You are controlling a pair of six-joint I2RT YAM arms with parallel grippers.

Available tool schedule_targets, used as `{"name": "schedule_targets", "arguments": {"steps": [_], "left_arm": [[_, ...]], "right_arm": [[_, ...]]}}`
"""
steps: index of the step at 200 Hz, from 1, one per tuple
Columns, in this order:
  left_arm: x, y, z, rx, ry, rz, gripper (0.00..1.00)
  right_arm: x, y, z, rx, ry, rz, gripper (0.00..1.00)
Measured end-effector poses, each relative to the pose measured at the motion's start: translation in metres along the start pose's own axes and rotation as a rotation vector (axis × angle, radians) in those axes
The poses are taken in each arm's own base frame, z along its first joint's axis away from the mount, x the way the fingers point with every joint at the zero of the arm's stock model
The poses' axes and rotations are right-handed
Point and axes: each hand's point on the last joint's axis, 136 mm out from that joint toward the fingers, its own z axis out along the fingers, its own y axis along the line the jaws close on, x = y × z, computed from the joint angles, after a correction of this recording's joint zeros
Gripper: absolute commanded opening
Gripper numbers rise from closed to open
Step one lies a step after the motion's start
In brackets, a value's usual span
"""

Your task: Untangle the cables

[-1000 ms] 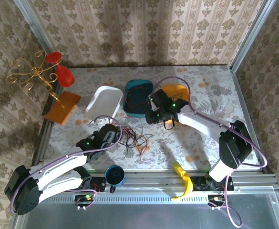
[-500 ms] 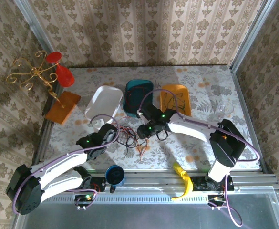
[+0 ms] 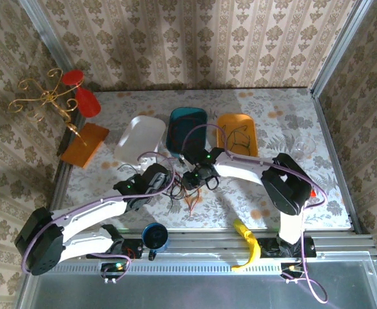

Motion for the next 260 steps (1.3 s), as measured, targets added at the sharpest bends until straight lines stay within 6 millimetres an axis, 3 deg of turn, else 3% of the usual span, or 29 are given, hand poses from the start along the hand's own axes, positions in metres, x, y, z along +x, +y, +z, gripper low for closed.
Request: {"name": "schedule_targets", "arguments": {"steps": [75, 85, 99, 114, 149, 177, 221, 260], "left_arm": [[0.004, -0.003, 0.005, -0.002, 0.017, 0.011, 0.83], [0.004, -0.003, 0.005, -0.002, 0.017, 0.011, 0.83], [0.004, -0.003, 0.005, -0.002, 0.017, 0.011, 0.83], [0.004, -0.002, 0.005, -0.002, 0.018, 0.011, 0.83], [0.004, -0.003, 0.005, 0.001, 0.020, 0.011, 0.83], [0.007, -0.005, 0.007, 0.008, 0.032, 0.013, 0.83], [0.018, -0.007, 0.015, 0.002, 0.074, 0.028, 0.83], [0.015, -0.007, 0.019, 0.011, 0.073, -0.020, 0.83]], "right_arm": [[0.000, -0.010, 0.023, 0.063, 0.058, -0.049, 0.40], [-0.003, -0.010, 0.022, 0.066, 0.053, -0.053, 0.35], [-0.005, -0.010, 0.023, 0.069, 0.051, -0.065, 0.15], [-0.005, -0.012, 0.024, 0.082, 0.051, -0.069, 0.04], [-0.009, -0.019, 0.018, 0.121, 0.029, -0.067, 0.01], [-0.022, -0.022, -0.012, 0.130, -0.040, -0.058, 0.01], [-0.049, -0.029, -0.087, 0.156, -0.220, -0.033, 0.01], [-0.061, -0.043, -0.150, 0.203, -0.370, 0.001, 0.01]]}}
